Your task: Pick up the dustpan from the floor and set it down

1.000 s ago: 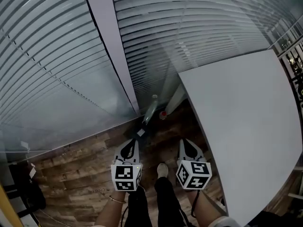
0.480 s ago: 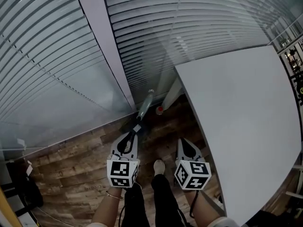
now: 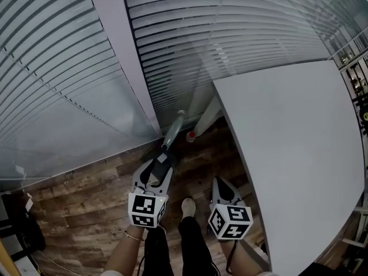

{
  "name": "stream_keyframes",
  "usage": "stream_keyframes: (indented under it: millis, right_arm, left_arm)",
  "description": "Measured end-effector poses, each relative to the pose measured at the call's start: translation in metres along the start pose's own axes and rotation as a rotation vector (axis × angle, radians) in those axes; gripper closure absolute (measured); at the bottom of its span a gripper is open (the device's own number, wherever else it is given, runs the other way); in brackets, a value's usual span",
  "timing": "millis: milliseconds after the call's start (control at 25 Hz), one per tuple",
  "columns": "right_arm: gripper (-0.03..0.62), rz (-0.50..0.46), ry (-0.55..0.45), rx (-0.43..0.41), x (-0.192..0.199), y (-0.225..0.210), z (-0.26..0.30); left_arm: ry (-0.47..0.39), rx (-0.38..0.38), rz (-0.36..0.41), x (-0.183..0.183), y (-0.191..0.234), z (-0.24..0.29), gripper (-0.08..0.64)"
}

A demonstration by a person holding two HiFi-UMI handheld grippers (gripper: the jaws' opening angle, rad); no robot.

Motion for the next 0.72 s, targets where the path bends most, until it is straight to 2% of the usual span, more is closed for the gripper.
stream_keyframes:
  millis: [200,400,720]
  right_arm:
    - [0.56,0.001,0.019,-0.004,0.001,0.0,0.005]
    - [0.56,0.011,0.028,-0.005,0.012,-0.004,0.014]
    - [0.56,0.026,0.059,-0.006,0.027,-0.014,0.024]
  left_arm:
    - [0.005,0.014,0.014,0.005,0.002,0.018,0.327]
    - [0.0,0.013,0.063,0.018,0.008,0.046,0.327]
    - [-0.018,0.006,0.072,0.026,0.013,0.074,0.327]
Point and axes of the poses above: the fingertips, and each gripper's own axes: z forward along the fingers, y to its left, x out of its underside, the point moved 10 cm from there along -z, backward along the fingers, and after that the axes turned 3 degrees about -x, right-handed, at the moved point
